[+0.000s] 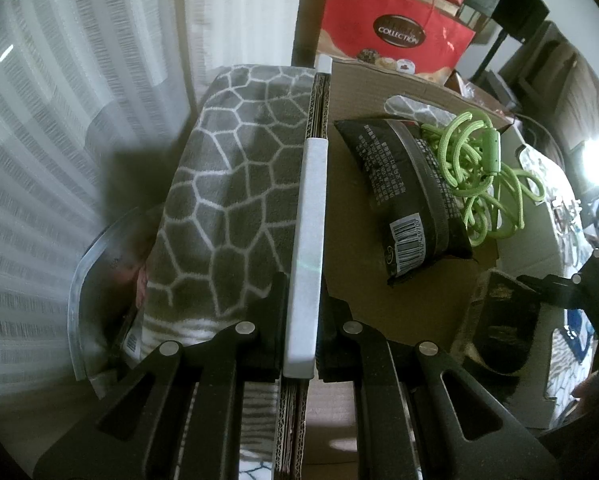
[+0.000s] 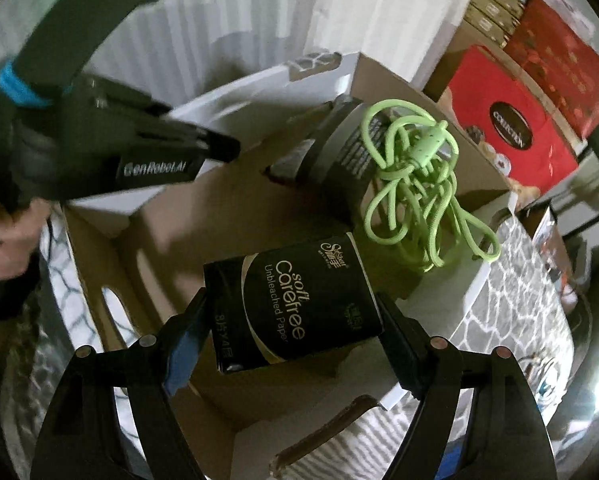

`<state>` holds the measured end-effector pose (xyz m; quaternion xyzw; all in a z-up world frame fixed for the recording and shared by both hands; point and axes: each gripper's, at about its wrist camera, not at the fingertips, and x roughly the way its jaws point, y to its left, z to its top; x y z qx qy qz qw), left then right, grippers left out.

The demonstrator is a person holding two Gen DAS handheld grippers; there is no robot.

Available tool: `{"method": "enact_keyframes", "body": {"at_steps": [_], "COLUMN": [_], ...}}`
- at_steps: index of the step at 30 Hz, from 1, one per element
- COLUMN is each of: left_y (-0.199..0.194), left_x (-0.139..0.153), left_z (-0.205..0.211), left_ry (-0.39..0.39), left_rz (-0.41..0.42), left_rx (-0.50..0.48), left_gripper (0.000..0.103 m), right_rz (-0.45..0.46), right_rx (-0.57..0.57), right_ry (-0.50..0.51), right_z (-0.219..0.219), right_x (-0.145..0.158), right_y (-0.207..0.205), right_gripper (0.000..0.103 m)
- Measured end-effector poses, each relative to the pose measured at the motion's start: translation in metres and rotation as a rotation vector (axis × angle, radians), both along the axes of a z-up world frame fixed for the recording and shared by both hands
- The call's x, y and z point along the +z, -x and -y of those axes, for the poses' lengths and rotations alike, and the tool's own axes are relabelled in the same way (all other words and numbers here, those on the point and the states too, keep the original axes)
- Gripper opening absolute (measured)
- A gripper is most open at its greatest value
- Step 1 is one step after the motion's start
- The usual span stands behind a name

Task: Organize objects
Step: 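Carry the Carefree pack into the box with the right gripper and release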

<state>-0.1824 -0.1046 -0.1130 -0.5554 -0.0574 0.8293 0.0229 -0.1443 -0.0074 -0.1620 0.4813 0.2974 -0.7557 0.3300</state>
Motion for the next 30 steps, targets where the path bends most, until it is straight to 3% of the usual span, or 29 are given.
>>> {"method": "enact_keyframes", "body": {"at_steps": [7, 15, 30], "left_y": [0.0, 0.0, -0.001], "left_x": [0.0, -0.001, -0.002], "left_z": [0.0, 0.0, 0.002], "left_ry": [-0.001, 0.0, 0.005], "left_rz": [0.0, 0.002, 0.003], "left_rx": [0.001, 0.004, 0.007], "left_gripper": [0.011, 0.011, 0.011], "right_rz": [-0.066, -0.085, -0.095], "right_rx": [-0.015, -0.065, -0.305], "right_ry": [-0.005, 0.076, 0.204], "right_z": [-0.005, -0.019, -0.092], "right_x": [0.007, 0.032, 0.061], "right_y": [-0.001, 0.006, 0.026], "right_gripper": [0.083, 0.083, 0.083]}}
